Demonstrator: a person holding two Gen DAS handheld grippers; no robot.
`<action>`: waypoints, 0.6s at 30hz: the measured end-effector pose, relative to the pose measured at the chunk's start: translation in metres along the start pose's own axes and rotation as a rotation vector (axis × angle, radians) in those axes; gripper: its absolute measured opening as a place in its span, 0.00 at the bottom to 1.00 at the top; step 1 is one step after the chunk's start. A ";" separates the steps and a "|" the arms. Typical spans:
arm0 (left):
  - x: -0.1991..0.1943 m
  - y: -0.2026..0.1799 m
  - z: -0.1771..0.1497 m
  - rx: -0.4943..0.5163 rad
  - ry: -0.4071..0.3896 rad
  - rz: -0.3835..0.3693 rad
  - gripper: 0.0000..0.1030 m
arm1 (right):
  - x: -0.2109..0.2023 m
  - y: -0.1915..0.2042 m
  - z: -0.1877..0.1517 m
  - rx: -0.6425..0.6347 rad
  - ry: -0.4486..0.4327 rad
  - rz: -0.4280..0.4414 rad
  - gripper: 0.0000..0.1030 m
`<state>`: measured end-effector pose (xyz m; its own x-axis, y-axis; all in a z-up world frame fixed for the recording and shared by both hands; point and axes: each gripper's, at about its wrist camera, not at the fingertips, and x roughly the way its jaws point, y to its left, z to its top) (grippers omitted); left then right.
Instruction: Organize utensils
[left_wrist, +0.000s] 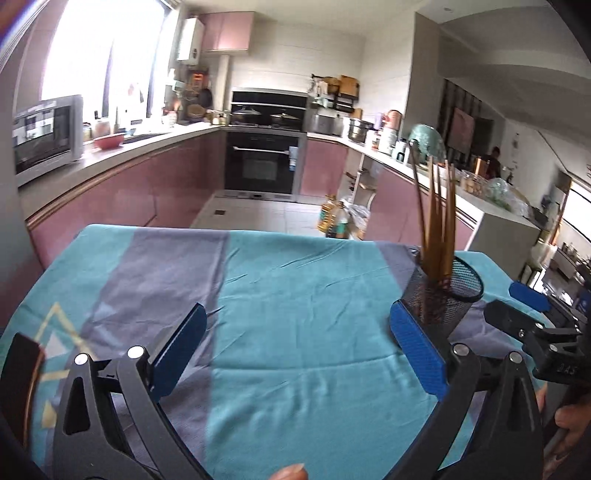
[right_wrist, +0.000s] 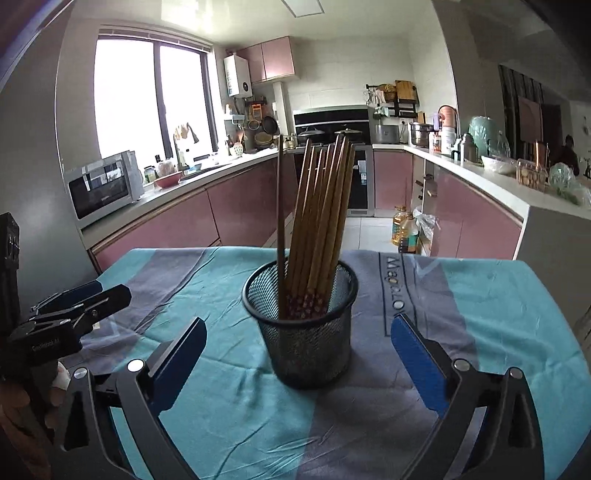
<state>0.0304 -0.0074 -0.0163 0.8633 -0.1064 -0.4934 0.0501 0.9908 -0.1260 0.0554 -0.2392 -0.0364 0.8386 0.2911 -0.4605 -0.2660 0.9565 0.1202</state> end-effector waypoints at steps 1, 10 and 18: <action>-0.003 0.002 -0.004 0.007 -0.005 0.024 0.95 | -0.002 0.003 -0.004 -0.002 -0.010 -0.014 0.94; -0.016 0.005 -0.012 0.014 -0.014 0.047 0.95 | -0.014 0.012 -0.021 0.019 -0.015 0.004 0.94; -0.019 0.007 -0.013 0.023 -0.014 0.095 0.95 | -0.009 0.014 -0.024 0.042 0.015 -0.010 0.94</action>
<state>0.0082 0.0003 -0.0191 0.8716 -0.0110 -0.4902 -0.0209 0.9980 -0.0596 0.0327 -0.2287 -0.0521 0.8339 0.2812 -0.4750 -0.2367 0.9596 0.1525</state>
